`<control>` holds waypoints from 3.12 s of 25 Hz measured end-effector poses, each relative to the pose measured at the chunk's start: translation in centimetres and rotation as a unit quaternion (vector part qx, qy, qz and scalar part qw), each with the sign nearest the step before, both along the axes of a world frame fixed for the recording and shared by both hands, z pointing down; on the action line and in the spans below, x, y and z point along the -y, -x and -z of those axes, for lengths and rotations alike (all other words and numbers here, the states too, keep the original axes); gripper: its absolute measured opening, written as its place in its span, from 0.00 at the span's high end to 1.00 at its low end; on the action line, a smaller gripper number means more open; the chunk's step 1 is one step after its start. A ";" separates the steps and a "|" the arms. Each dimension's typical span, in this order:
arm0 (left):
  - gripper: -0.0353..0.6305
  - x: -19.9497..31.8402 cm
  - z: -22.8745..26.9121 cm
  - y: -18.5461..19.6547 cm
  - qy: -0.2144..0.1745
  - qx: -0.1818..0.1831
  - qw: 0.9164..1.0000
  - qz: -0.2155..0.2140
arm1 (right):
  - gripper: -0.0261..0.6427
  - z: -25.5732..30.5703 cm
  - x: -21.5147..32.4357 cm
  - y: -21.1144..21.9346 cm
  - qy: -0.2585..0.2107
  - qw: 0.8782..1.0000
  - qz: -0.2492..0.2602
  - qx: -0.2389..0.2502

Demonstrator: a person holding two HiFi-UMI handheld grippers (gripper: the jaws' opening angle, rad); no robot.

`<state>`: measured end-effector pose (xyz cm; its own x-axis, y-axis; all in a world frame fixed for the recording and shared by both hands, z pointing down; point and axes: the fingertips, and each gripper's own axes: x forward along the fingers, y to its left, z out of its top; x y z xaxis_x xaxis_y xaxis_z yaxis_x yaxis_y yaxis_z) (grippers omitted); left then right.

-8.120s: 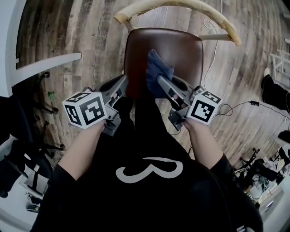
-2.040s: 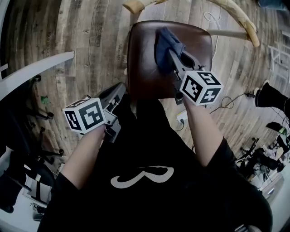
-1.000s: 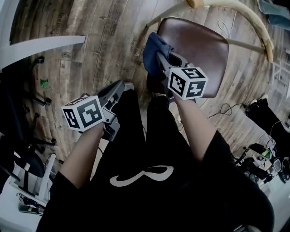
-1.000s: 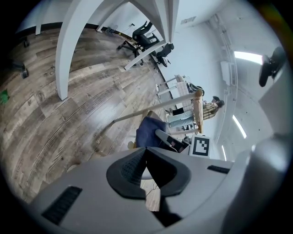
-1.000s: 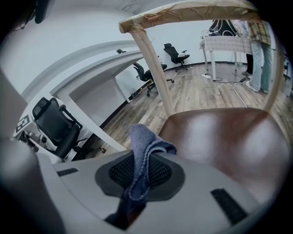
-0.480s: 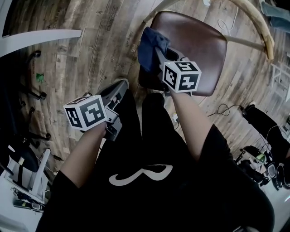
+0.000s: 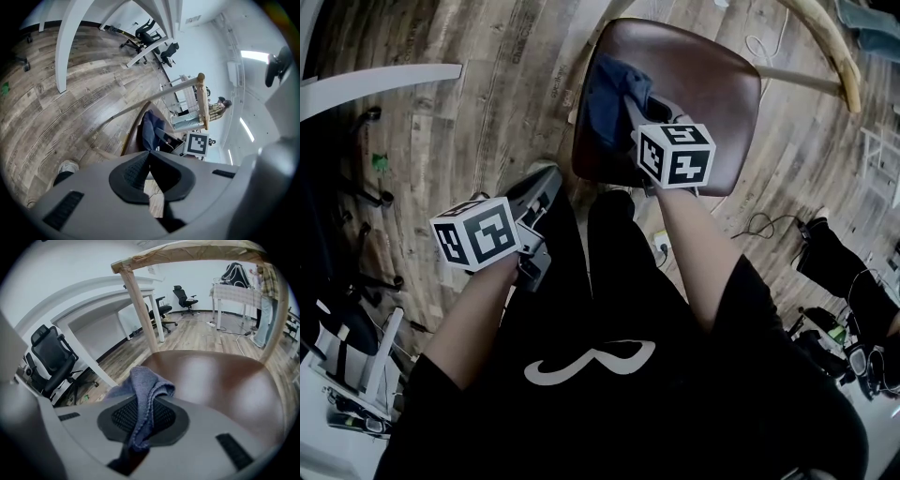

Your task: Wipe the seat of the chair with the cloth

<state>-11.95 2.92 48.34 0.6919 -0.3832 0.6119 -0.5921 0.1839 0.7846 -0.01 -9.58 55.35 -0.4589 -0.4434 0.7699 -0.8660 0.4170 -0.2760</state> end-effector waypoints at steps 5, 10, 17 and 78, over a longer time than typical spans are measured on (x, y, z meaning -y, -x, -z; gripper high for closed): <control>0.93 -0.1 -0.1 -2.0 0.003 -0.004 1.000 -0.008 | 0.88 -0.1 0.1 -3.3 -0.001 1.000 -0.017 -0.009; 0.93 -0.3 -0.5 -4.4 0.009 -0.004 1.000 -0.023 | 0.88 -0.2 0.1 -7.1 -0.004 0.999 -0.036 -0.017; 0.93 -0.2 -0.7 -7.2 0.010 -0.001 0.999 -0.042 | 0.88 -0.2 -0.1 -12.6 -0.012 0.997 -0.062 -0.036; 0.93 -5.7 -0.7 -3.4 0.014 0.013 0.999 -0.037 | 0.88 7.7 -5.9 -1.7 -0.025 0.992 -0.026 0.124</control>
<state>-8.59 8.64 48.99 0.7009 -0.3146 0.6401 -0.6256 0.1599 0.7636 1.65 -3.64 47.64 -0.6067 -0.5064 0.6127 -0.7949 0.3919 -0.4632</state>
